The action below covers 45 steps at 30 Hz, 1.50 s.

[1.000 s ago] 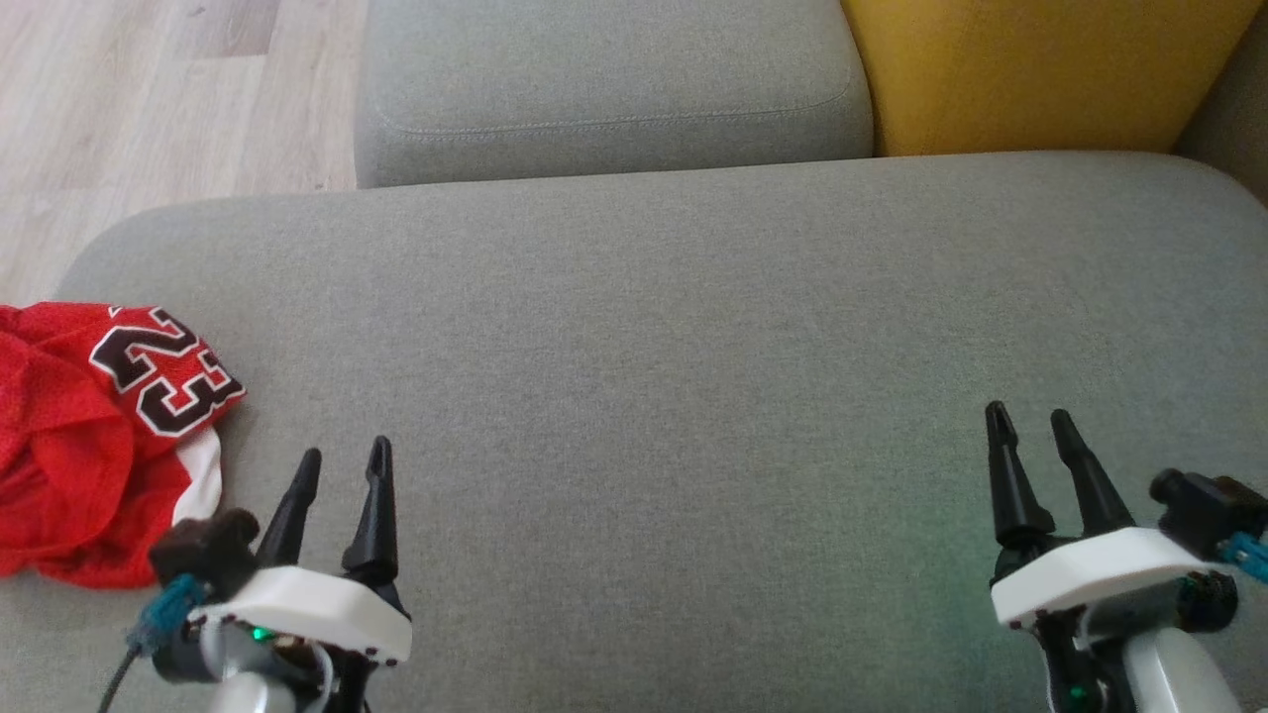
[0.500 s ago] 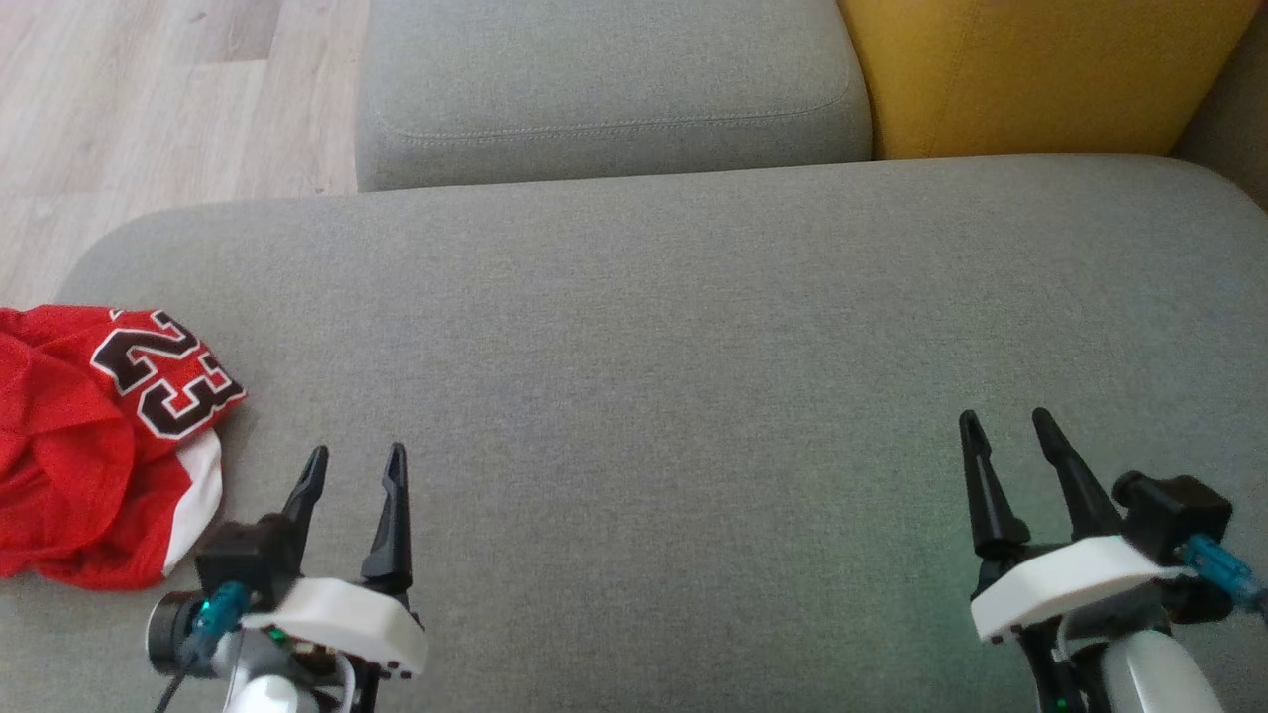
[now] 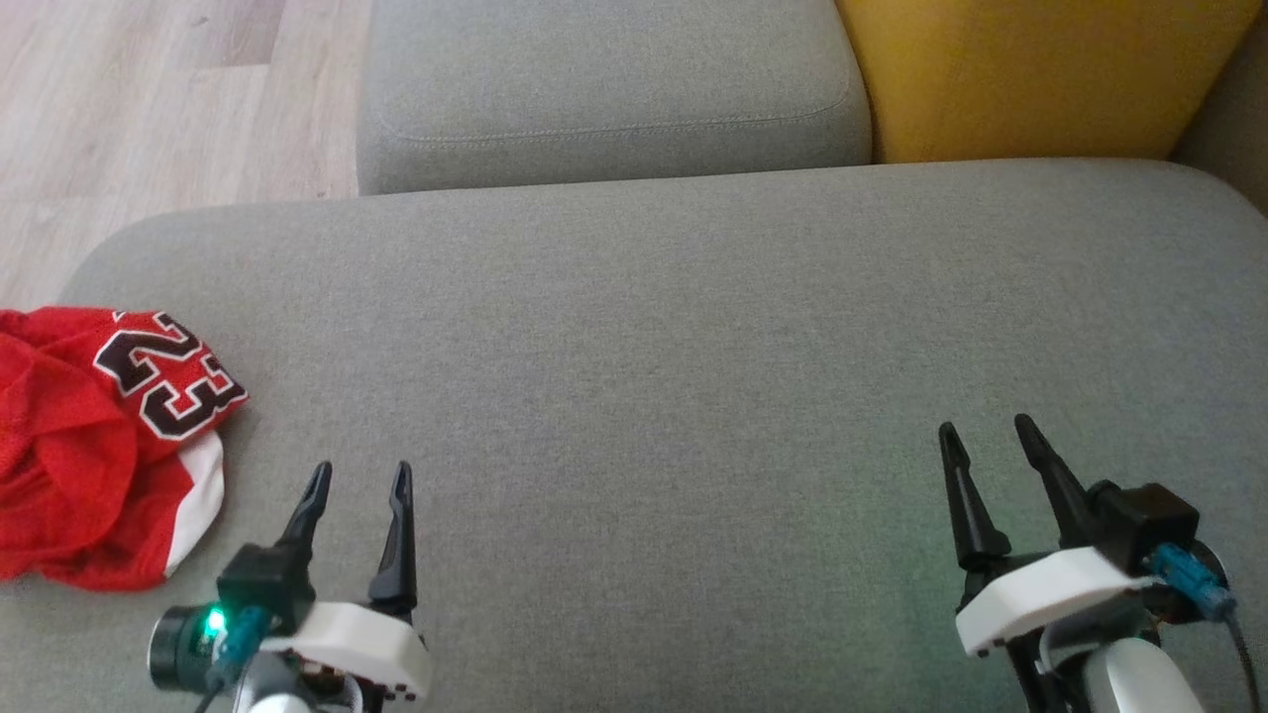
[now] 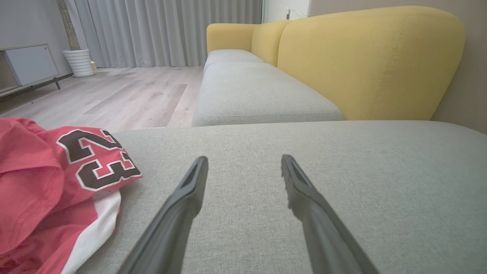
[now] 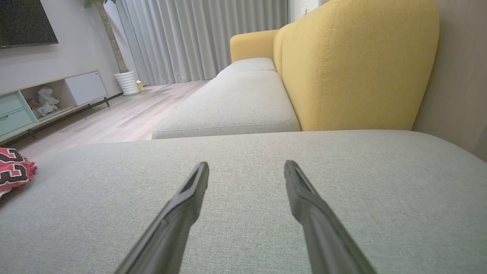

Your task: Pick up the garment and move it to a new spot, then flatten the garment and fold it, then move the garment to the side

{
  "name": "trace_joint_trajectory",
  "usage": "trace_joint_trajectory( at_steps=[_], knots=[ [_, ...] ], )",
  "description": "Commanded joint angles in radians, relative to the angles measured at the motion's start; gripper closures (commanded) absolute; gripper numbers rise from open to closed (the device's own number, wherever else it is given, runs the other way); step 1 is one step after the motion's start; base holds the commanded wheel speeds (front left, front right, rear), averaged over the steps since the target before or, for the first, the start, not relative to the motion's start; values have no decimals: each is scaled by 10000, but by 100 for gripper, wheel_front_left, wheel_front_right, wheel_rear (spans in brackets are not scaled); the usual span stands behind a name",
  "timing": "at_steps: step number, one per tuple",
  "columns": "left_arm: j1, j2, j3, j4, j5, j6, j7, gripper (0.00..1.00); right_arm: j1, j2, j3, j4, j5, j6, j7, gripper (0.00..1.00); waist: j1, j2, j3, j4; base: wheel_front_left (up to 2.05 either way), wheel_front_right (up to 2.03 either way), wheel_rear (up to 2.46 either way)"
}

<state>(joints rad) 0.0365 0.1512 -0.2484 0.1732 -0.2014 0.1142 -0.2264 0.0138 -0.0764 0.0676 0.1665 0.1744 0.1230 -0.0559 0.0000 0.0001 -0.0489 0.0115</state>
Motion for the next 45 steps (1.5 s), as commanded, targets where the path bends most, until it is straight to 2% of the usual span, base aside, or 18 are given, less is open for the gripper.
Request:
trace_joint_trajectory(
  at_steps=[1,8,26,33,45],
  knots=[
    [-336,29,315,-238,273,34,-158,0,-177,-23,195,-446,-330,68,-107,0,0,-1,-1,6,0,0,0],
    [-331,11,258,-191,1018,64,-354,0,-160,23,239,-569,-941,77,-163,0,0,-1,14,-9,0,0,0],
    [-412,-227,536,-15,904,-81,-354,0,-224,51,186,-533,-574,77,-164,0,0,-1,98,123,0,0,0],
    [-638,-283,726,-119,851,-100,-354,0,-214,68,137,-811,-649,77,-138,0,0,-1,136,1133,0,0,0],
    [-710,-137,1236,-206,734,-104,-354,0,-149,182,624,-1128,-619,77,21,0,0,-1,52,3712,0,0,0]
  ],
)
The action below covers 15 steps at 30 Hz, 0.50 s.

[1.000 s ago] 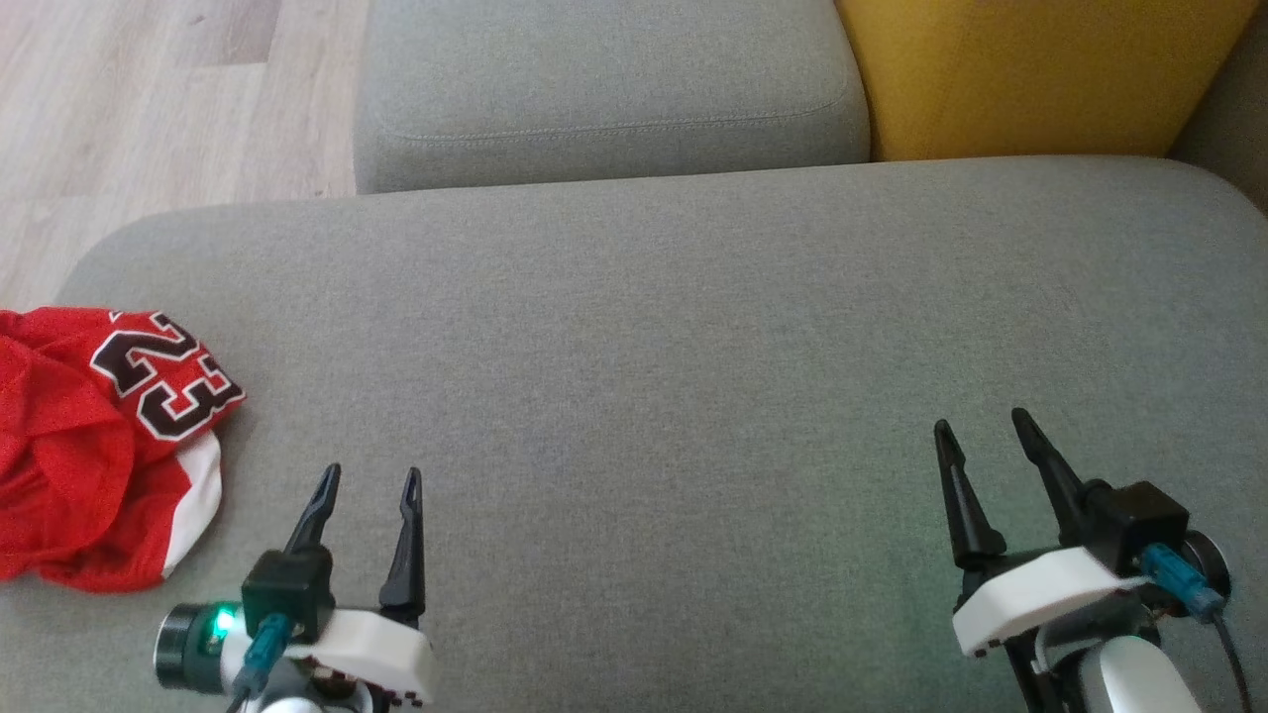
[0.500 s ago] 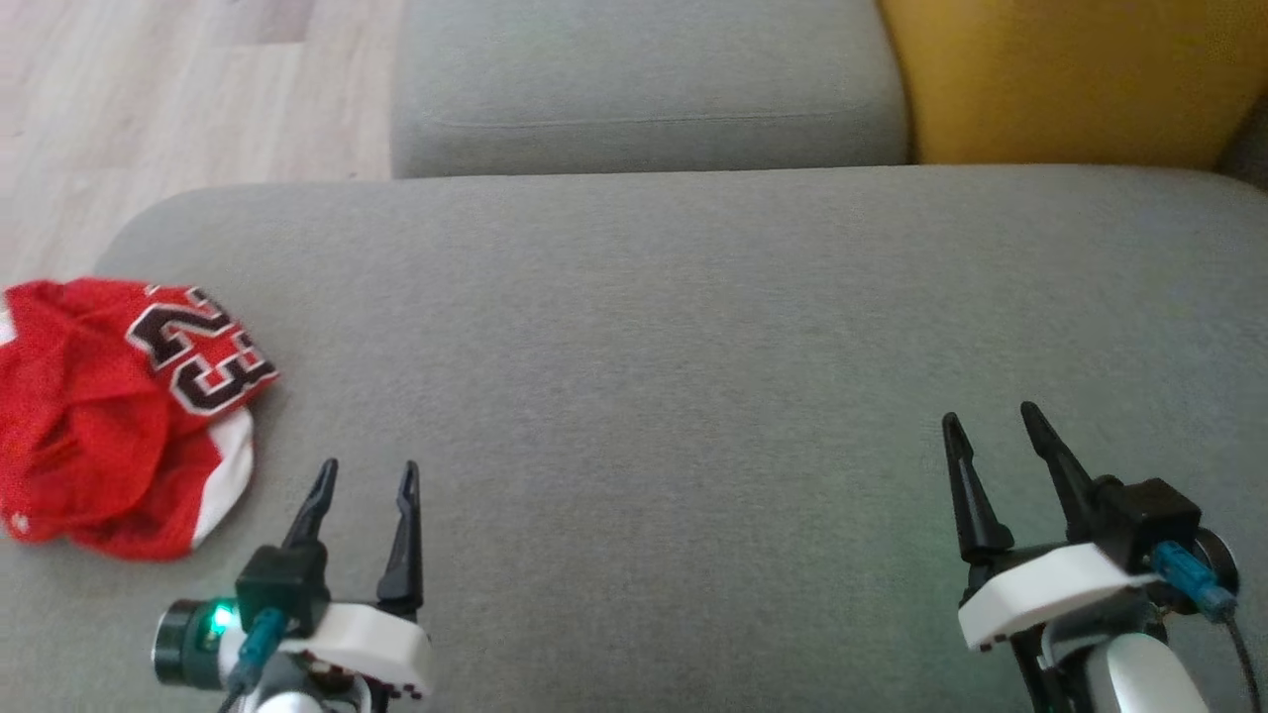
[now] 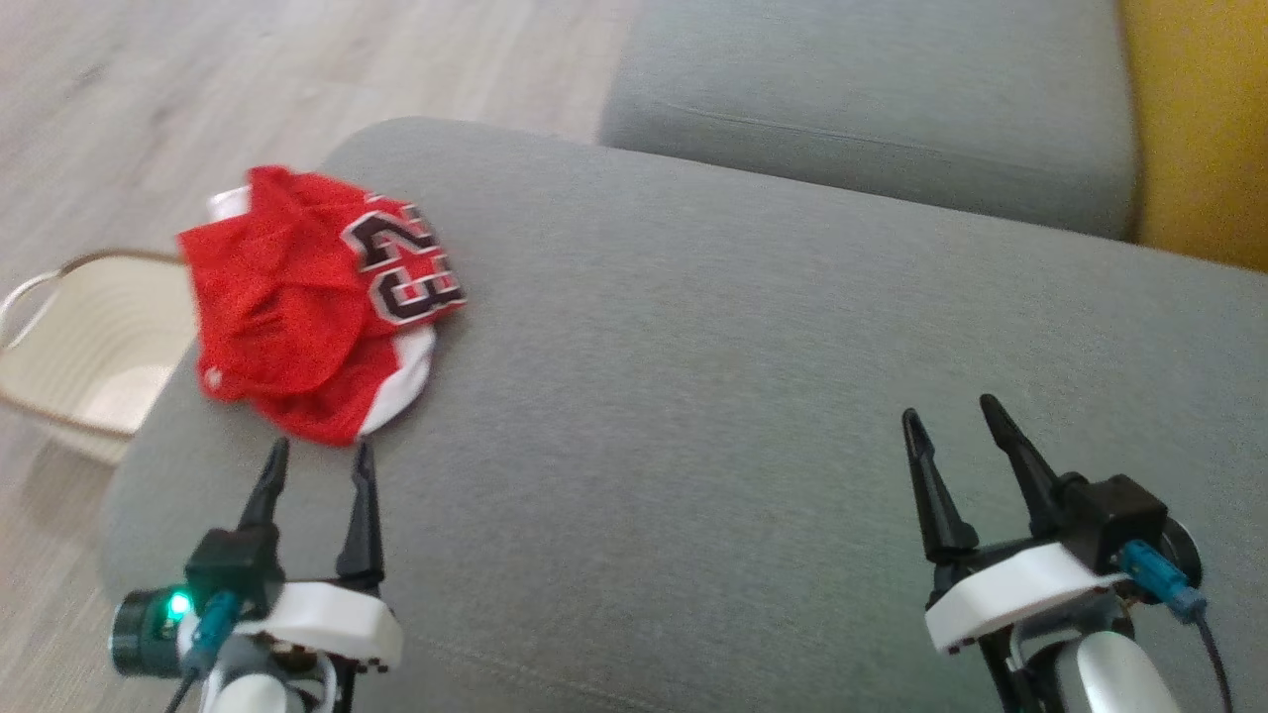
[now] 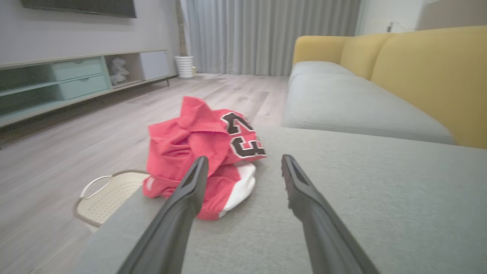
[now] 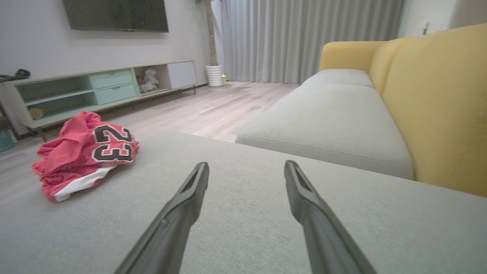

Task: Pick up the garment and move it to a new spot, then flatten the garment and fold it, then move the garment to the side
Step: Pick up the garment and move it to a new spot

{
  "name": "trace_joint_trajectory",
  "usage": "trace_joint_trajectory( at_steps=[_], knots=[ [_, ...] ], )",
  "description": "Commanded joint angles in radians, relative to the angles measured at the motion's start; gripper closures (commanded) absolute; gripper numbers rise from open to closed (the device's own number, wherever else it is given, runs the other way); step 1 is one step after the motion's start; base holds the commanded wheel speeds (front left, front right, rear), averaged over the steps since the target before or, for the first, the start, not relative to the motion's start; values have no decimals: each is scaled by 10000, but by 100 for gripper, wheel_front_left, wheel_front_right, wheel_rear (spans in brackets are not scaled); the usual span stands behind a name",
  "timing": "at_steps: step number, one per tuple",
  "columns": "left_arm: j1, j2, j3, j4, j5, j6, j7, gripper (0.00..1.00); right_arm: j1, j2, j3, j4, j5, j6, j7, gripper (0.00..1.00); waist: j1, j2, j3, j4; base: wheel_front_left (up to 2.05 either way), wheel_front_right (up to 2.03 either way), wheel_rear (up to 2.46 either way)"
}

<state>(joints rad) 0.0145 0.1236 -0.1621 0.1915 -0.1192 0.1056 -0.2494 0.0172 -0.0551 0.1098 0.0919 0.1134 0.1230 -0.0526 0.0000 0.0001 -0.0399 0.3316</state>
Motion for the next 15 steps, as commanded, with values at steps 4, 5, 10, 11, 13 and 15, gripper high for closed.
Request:
trace_joint_trajectory(
  at_steps=[4,5,10,11,13,15],
  knots=[
    [-391,200,528,-428,-121,-24,-124,0,-209,-1,370,-407,-54,77,22,0,0,-1,-43,1020,0,0,0],
    [-373,214,557,-431,-127,-35,-124,0,-214,5,392,-409,-17,77,24,0,0,-1,-41,1111,0,0,0],
    [-289,173,695,-435,-238,-79,-124,0,-222,21,427,-434,-146,77,25,0,0,-1,-60,1391,0,0,0],
    [-269,172,706,-417,-239,-84,-124,0,-212,24,453,-424,-99,77,32,0,0,-1,-69,1413,0,0,0],
    [-246,165,704,-395,-229,-108,-124,0,-205,27,446,-414,-130,77,20,0,0,-1,-86,1457,0,0,0],
    [-235,145,702,-381,-229,-131,-124,0,-181,30,426,-400,-83,77,18,0,0,-1,-93,1499,0,0,0]
  ],
)
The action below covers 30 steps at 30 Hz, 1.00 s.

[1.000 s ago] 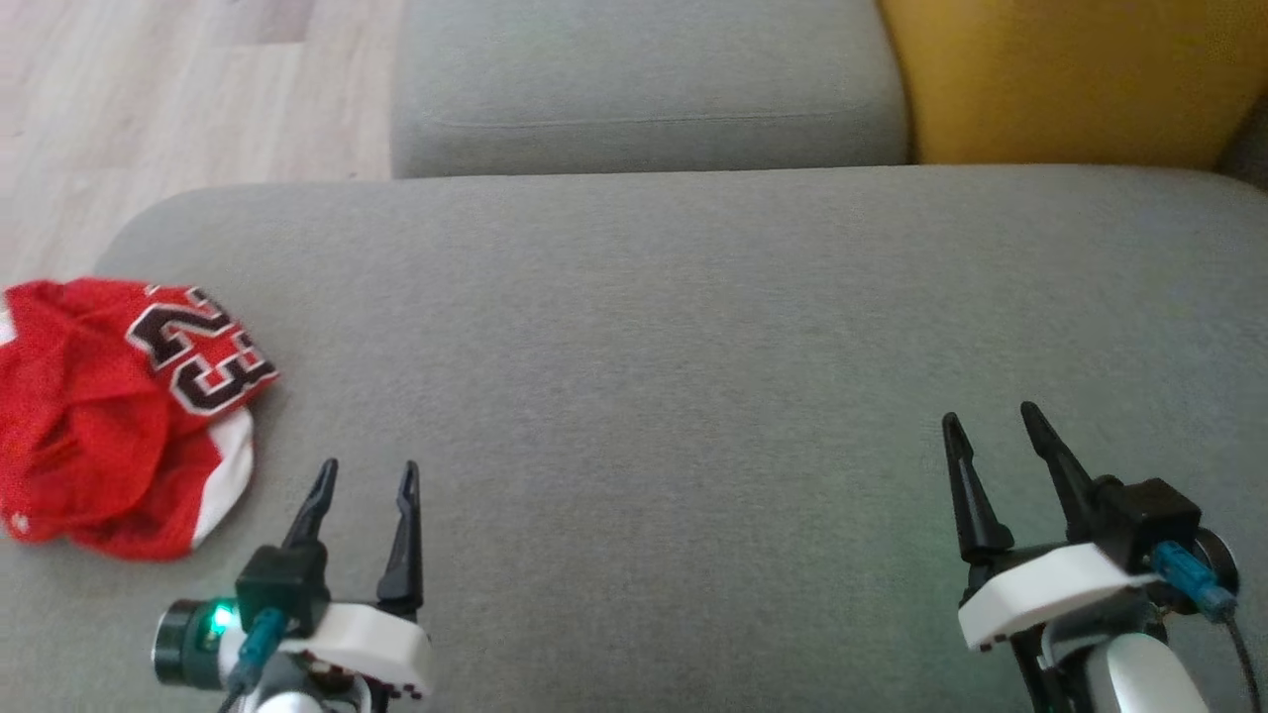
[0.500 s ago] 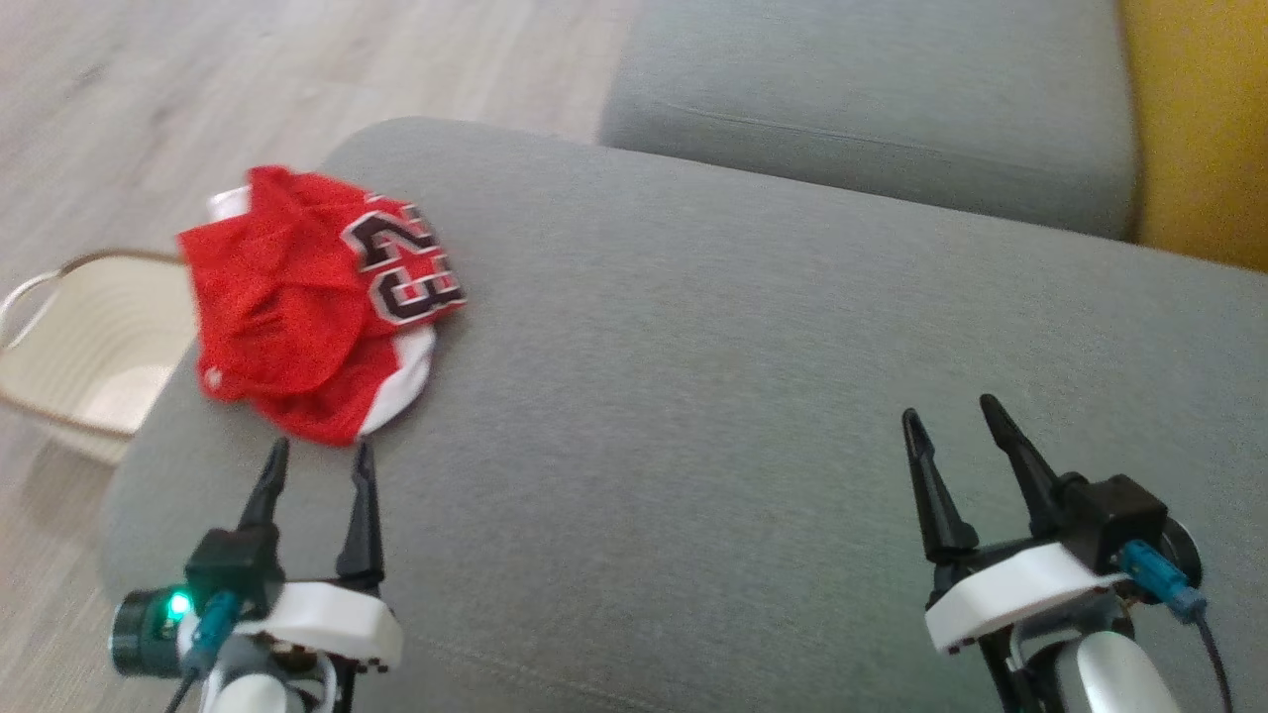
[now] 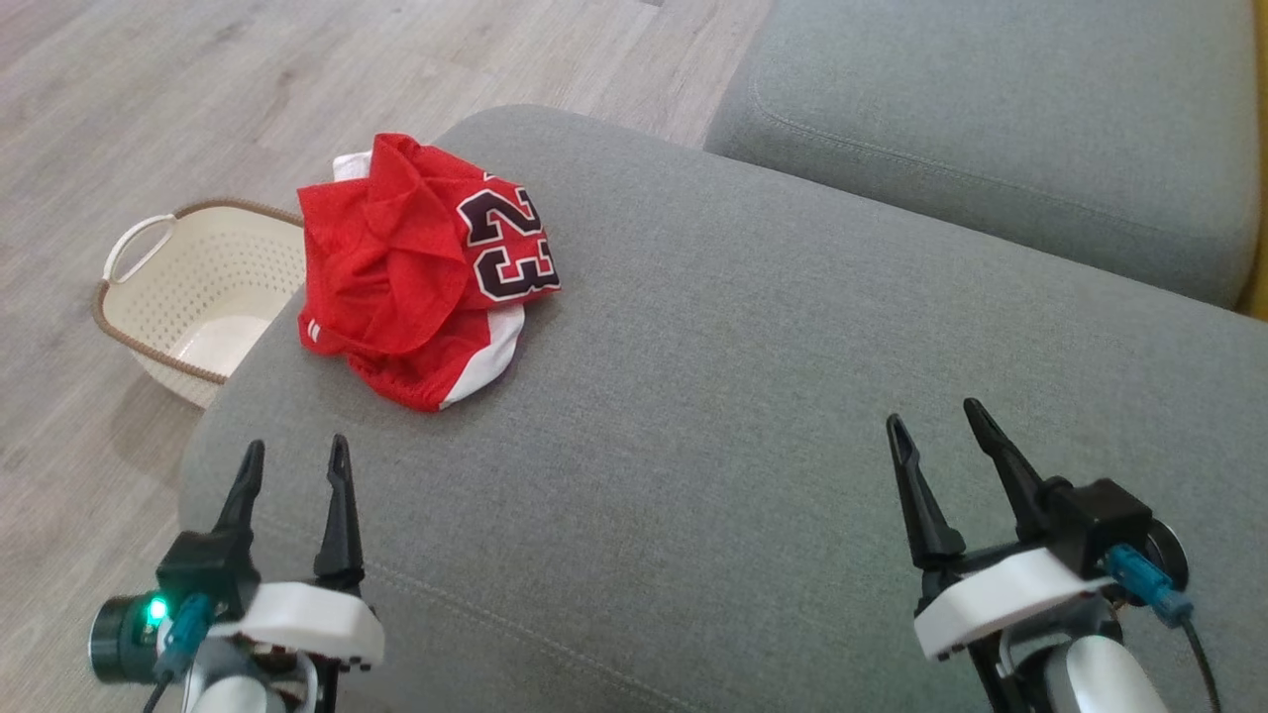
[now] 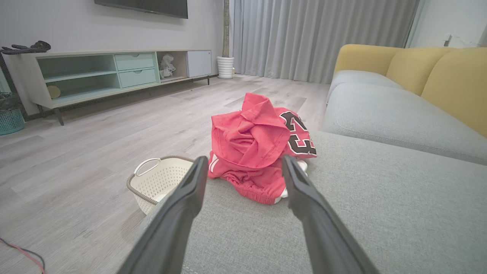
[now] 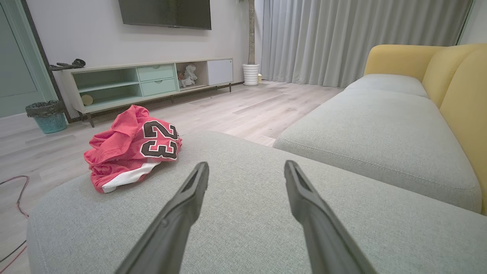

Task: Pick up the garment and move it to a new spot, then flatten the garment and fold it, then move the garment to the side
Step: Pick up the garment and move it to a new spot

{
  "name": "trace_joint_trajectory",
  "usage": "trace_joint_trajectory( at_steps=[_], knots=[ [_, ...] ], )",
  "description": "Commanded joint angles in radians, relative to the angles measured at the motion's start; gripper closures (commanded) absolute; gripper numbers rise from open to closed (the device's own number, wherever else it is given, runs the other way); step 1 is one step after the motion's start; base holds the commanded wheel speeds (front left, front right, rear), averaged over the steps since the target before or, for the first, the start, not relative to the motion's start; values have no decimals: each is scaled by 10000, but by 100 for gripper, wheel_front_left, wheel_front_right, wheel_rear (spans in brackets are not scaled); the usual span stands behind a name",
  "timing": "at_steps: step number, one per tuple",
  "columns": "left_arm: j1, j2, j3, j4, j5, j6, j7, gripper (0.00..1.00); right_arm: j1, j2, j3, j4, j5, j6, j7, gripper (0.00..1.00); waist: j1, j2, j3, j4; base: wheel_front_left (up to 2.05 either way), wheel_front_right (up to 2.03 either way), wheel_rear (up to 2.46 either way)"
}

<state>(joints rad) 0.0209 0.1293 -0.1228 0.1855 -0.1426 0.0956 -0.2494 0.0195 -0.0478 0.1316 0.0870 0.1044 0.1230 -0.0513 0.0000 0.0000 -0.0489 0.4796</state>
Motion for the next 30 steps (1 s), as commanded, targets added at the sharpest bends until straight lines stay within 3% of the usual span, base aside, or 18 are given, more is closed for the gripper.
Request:
trace_joint_trajectory(
  at_steps=[1,17,23,30],
  knots=[
    [-296,78,316,-309,3,-38,-124,0,-202,-41,194,-350,4,77,6,0,0,0,3,34,0,0,0],
    [-371,-65,496,-248,-58,-106,-124,0,-284,-57,156,-497,-21,77,100,0,0,0,249,80,0,0,0],
    [-1109,-232,733,-127,-377,-273,-124,0,-699,-354,106,-1069,-246,77,617,0,0,0,1472,-212,0,0,0],
    [-3206,-218,1145,1436,-787,-640,-124,0,-1482,-951,49,-1983,-420,77,1348,0,0,0,3329,-770,0,0,0]
  ],
)
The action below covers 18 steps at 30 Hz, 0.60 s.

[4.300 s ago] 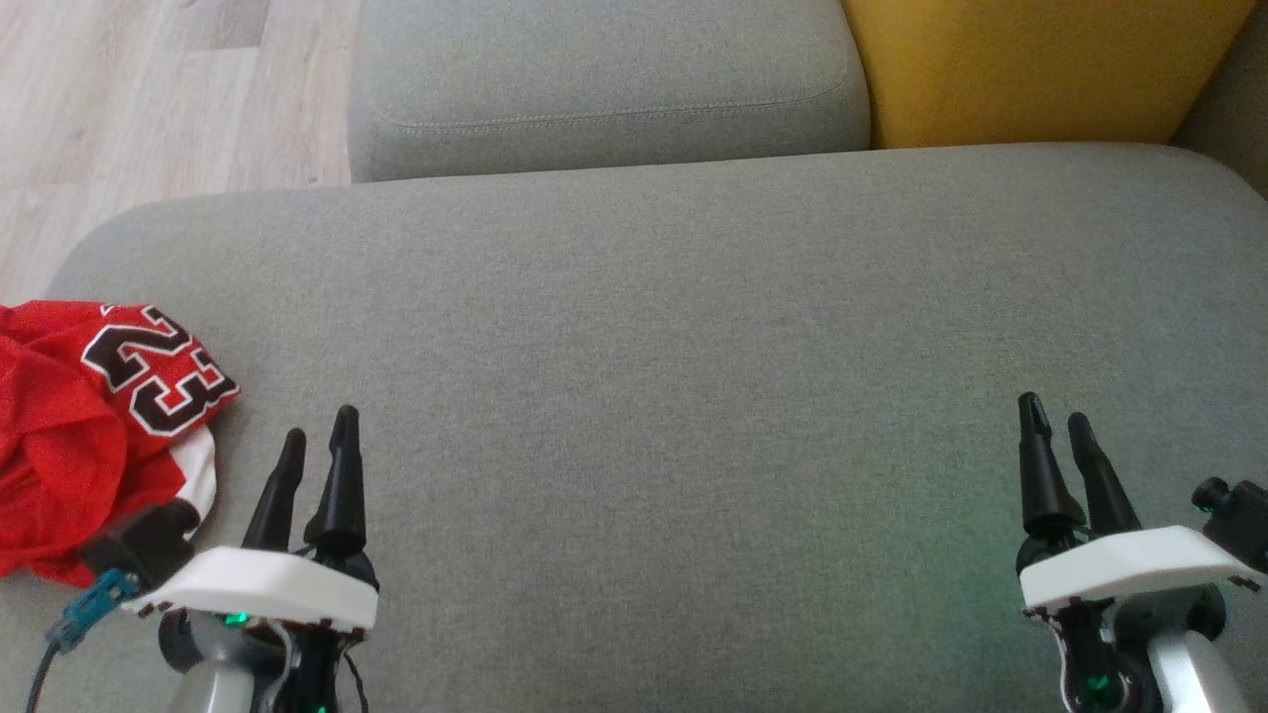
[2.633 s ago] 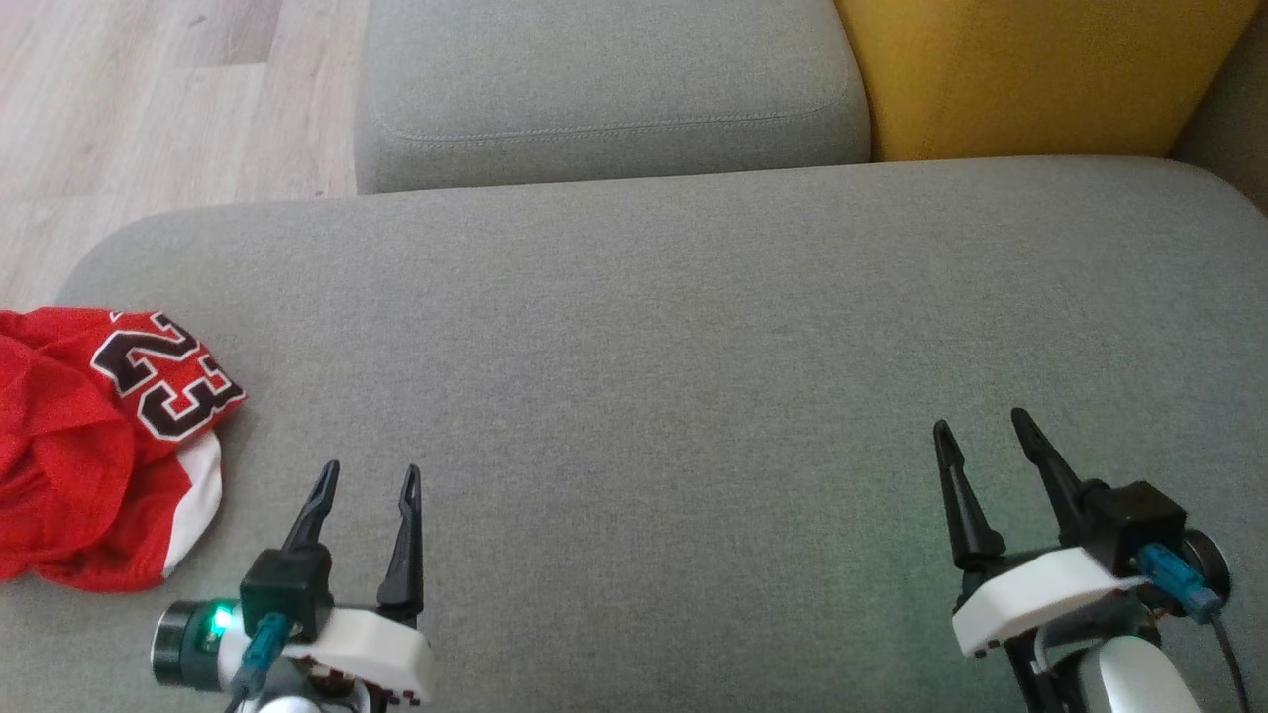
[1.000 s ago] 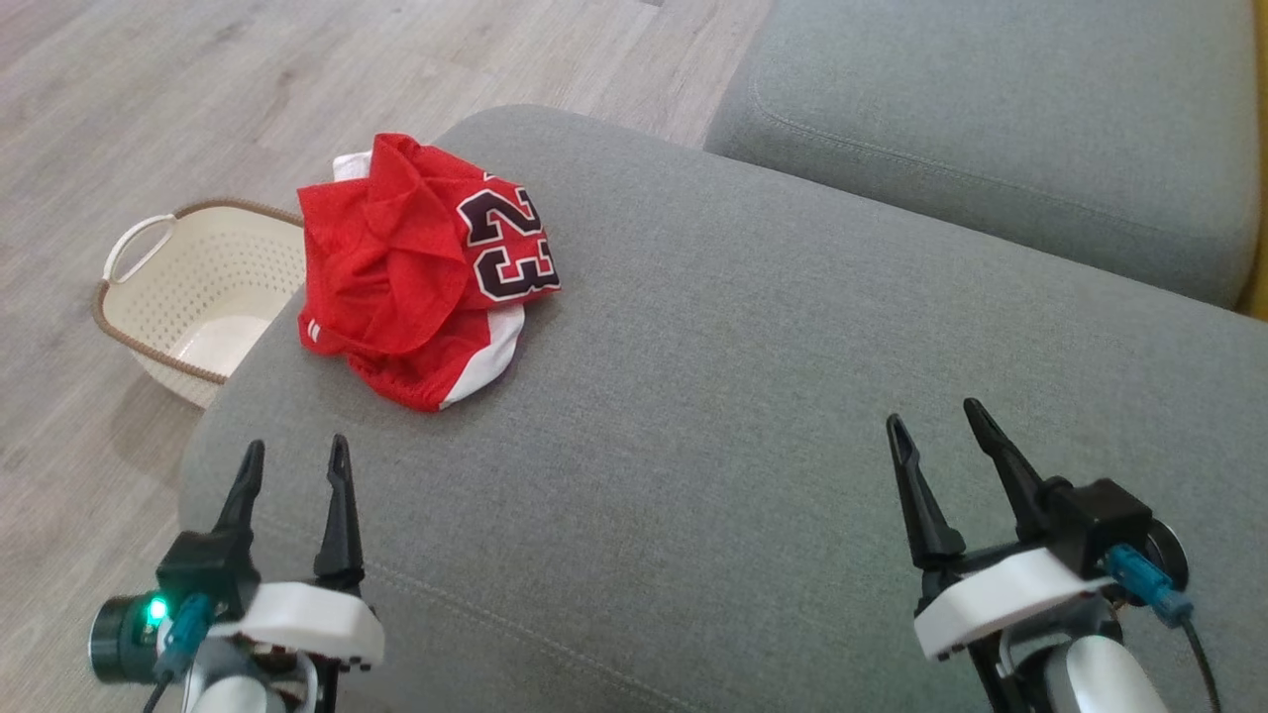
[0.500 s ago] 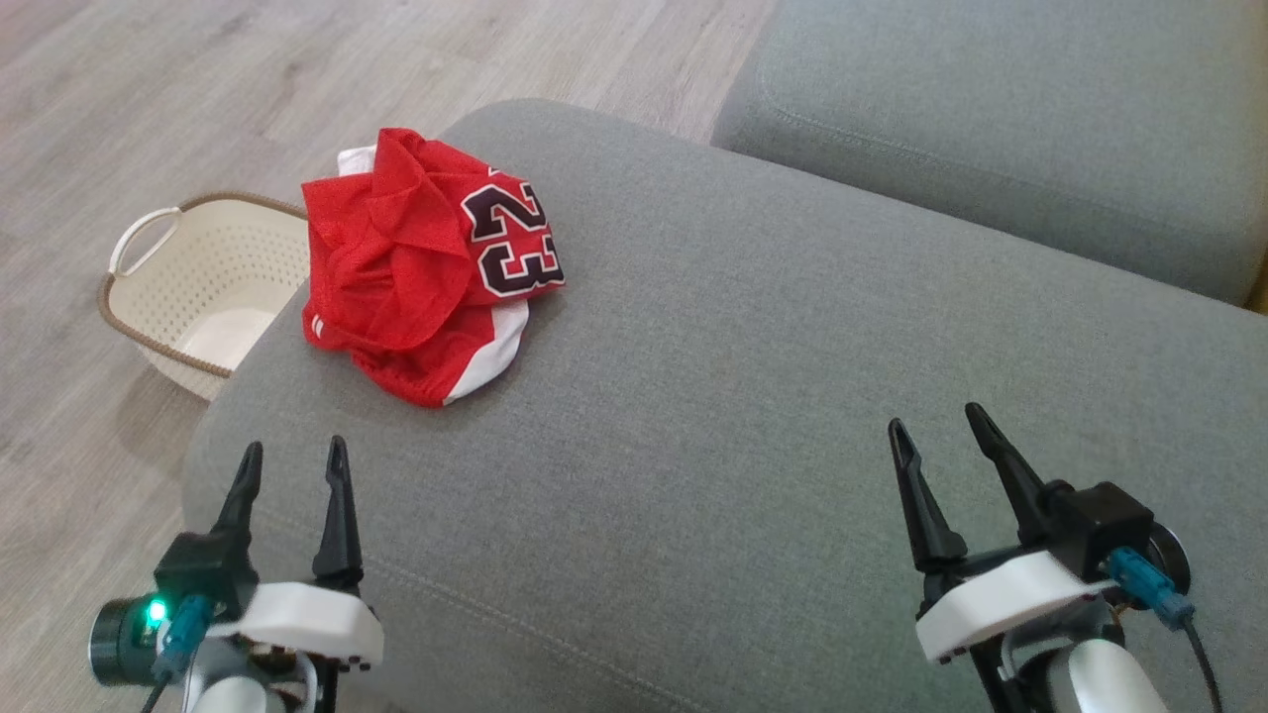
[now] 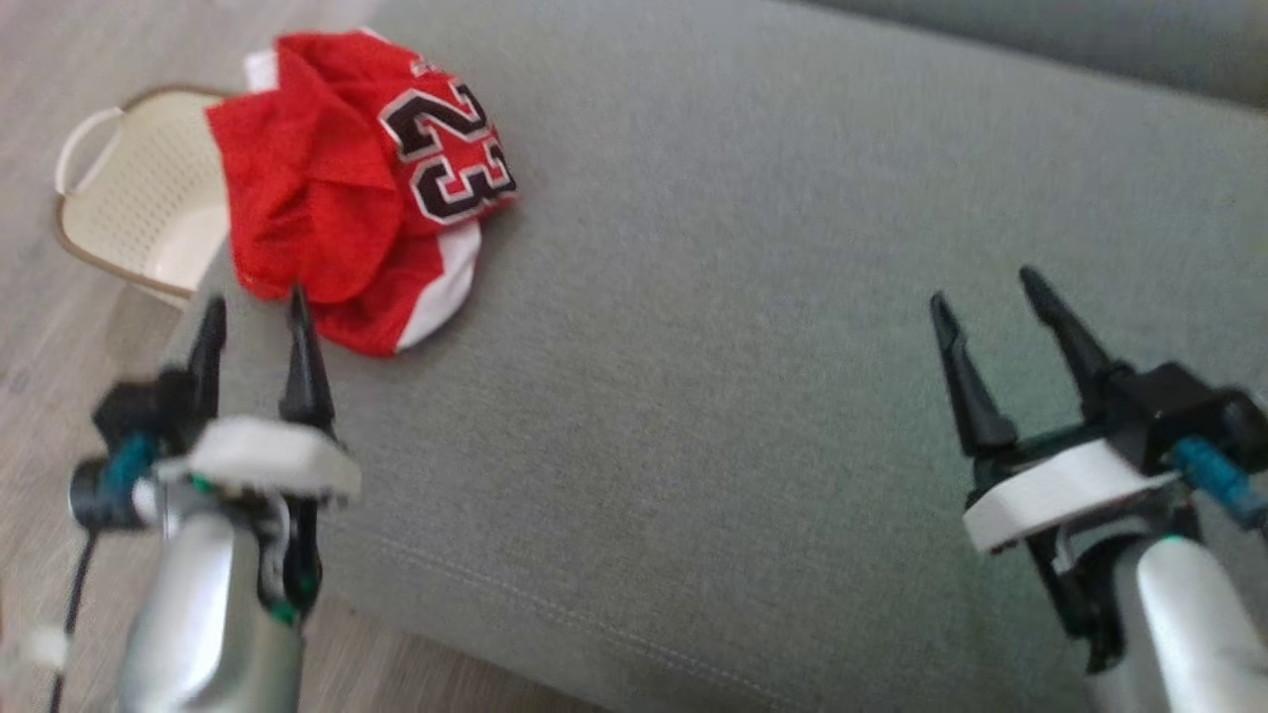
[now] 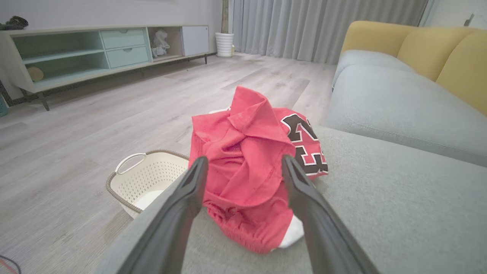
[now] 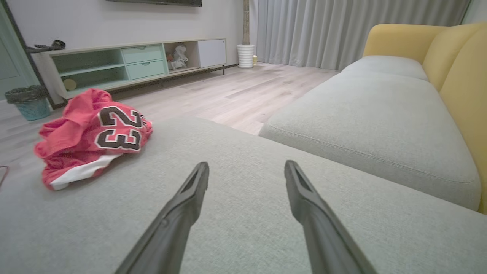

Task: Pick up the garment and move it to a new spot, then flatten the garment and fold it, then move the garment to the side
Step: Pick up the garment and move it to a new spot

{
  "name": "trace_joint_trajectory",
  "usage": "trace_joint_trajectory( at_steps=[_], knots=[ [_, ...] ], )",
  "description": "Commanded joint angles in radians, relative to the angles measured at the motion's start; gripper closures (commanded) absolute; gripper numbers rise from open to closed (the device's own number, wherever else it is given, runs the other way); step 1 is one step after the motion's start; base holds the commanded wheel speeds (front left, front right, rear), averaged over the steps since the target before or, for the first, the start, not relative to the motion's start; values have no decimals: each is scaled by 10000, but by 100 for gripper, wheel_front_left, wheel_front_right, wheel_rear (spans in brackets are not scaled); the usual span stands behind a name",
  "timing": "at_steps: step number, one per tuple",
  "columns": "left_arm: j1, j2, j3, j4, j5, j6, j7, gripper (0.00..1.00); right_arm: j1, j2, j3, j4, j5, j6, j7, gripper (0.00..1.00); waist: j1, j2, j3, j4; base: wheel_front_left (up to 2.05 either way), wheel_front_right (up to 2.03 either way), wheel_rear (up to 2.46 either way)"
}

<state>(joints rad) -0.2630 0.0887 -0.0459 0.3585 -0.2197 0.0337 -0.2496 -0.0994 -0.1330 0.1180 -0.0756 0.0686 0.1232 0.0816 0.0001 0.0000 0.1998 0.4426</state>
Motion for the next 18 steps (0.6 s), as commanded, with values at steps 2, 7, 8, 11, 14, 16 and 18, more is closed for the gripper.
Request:
trace_joint_trajectory(
  at_steps=[2,7,8,11,14,16,18],
  knots=[
    [-1095,312,455,470,-59,-163,-122,0,-462,-220,156,-535,-88,75,163,0,-1,0,1253,-544,0,0,0],
    [-2779,764,576,2949,-156,-538,-119,0,-795,-390,260,-748,-99,75,331,0,-1,0,1916,-868,0,0,0],
    [-3078,827,579,3471,-183,-591,-99,0,-853,-407,291,-758,-90,75,344,0,-1,0,1999,-917,0,0,0],
    [-3866,992,593,4849,-292,-767,26,0,-1005,-435,356,-737,-63,75,342,0,-1,0,2148,-1020,0,0,0],
    [-4463,1166,609,5751,-391,-961,-1,36,-1089,-405,384,-650,-38,75,288,0,-1,0,2172,-1084,0,0,0],
    [-4738,1270,676,6057,-454,-1019,-53,100,-1123,-359,360,-587,-22,75,224,0,-1,0,2155,-1096,0,0,0],
    [-4892,1358,688,6171,-440,-1067,-93,100,-1136,-317,327,-507,-8,75,155,0,-1,0,2091,-1092,0,0,0]
  ],
)
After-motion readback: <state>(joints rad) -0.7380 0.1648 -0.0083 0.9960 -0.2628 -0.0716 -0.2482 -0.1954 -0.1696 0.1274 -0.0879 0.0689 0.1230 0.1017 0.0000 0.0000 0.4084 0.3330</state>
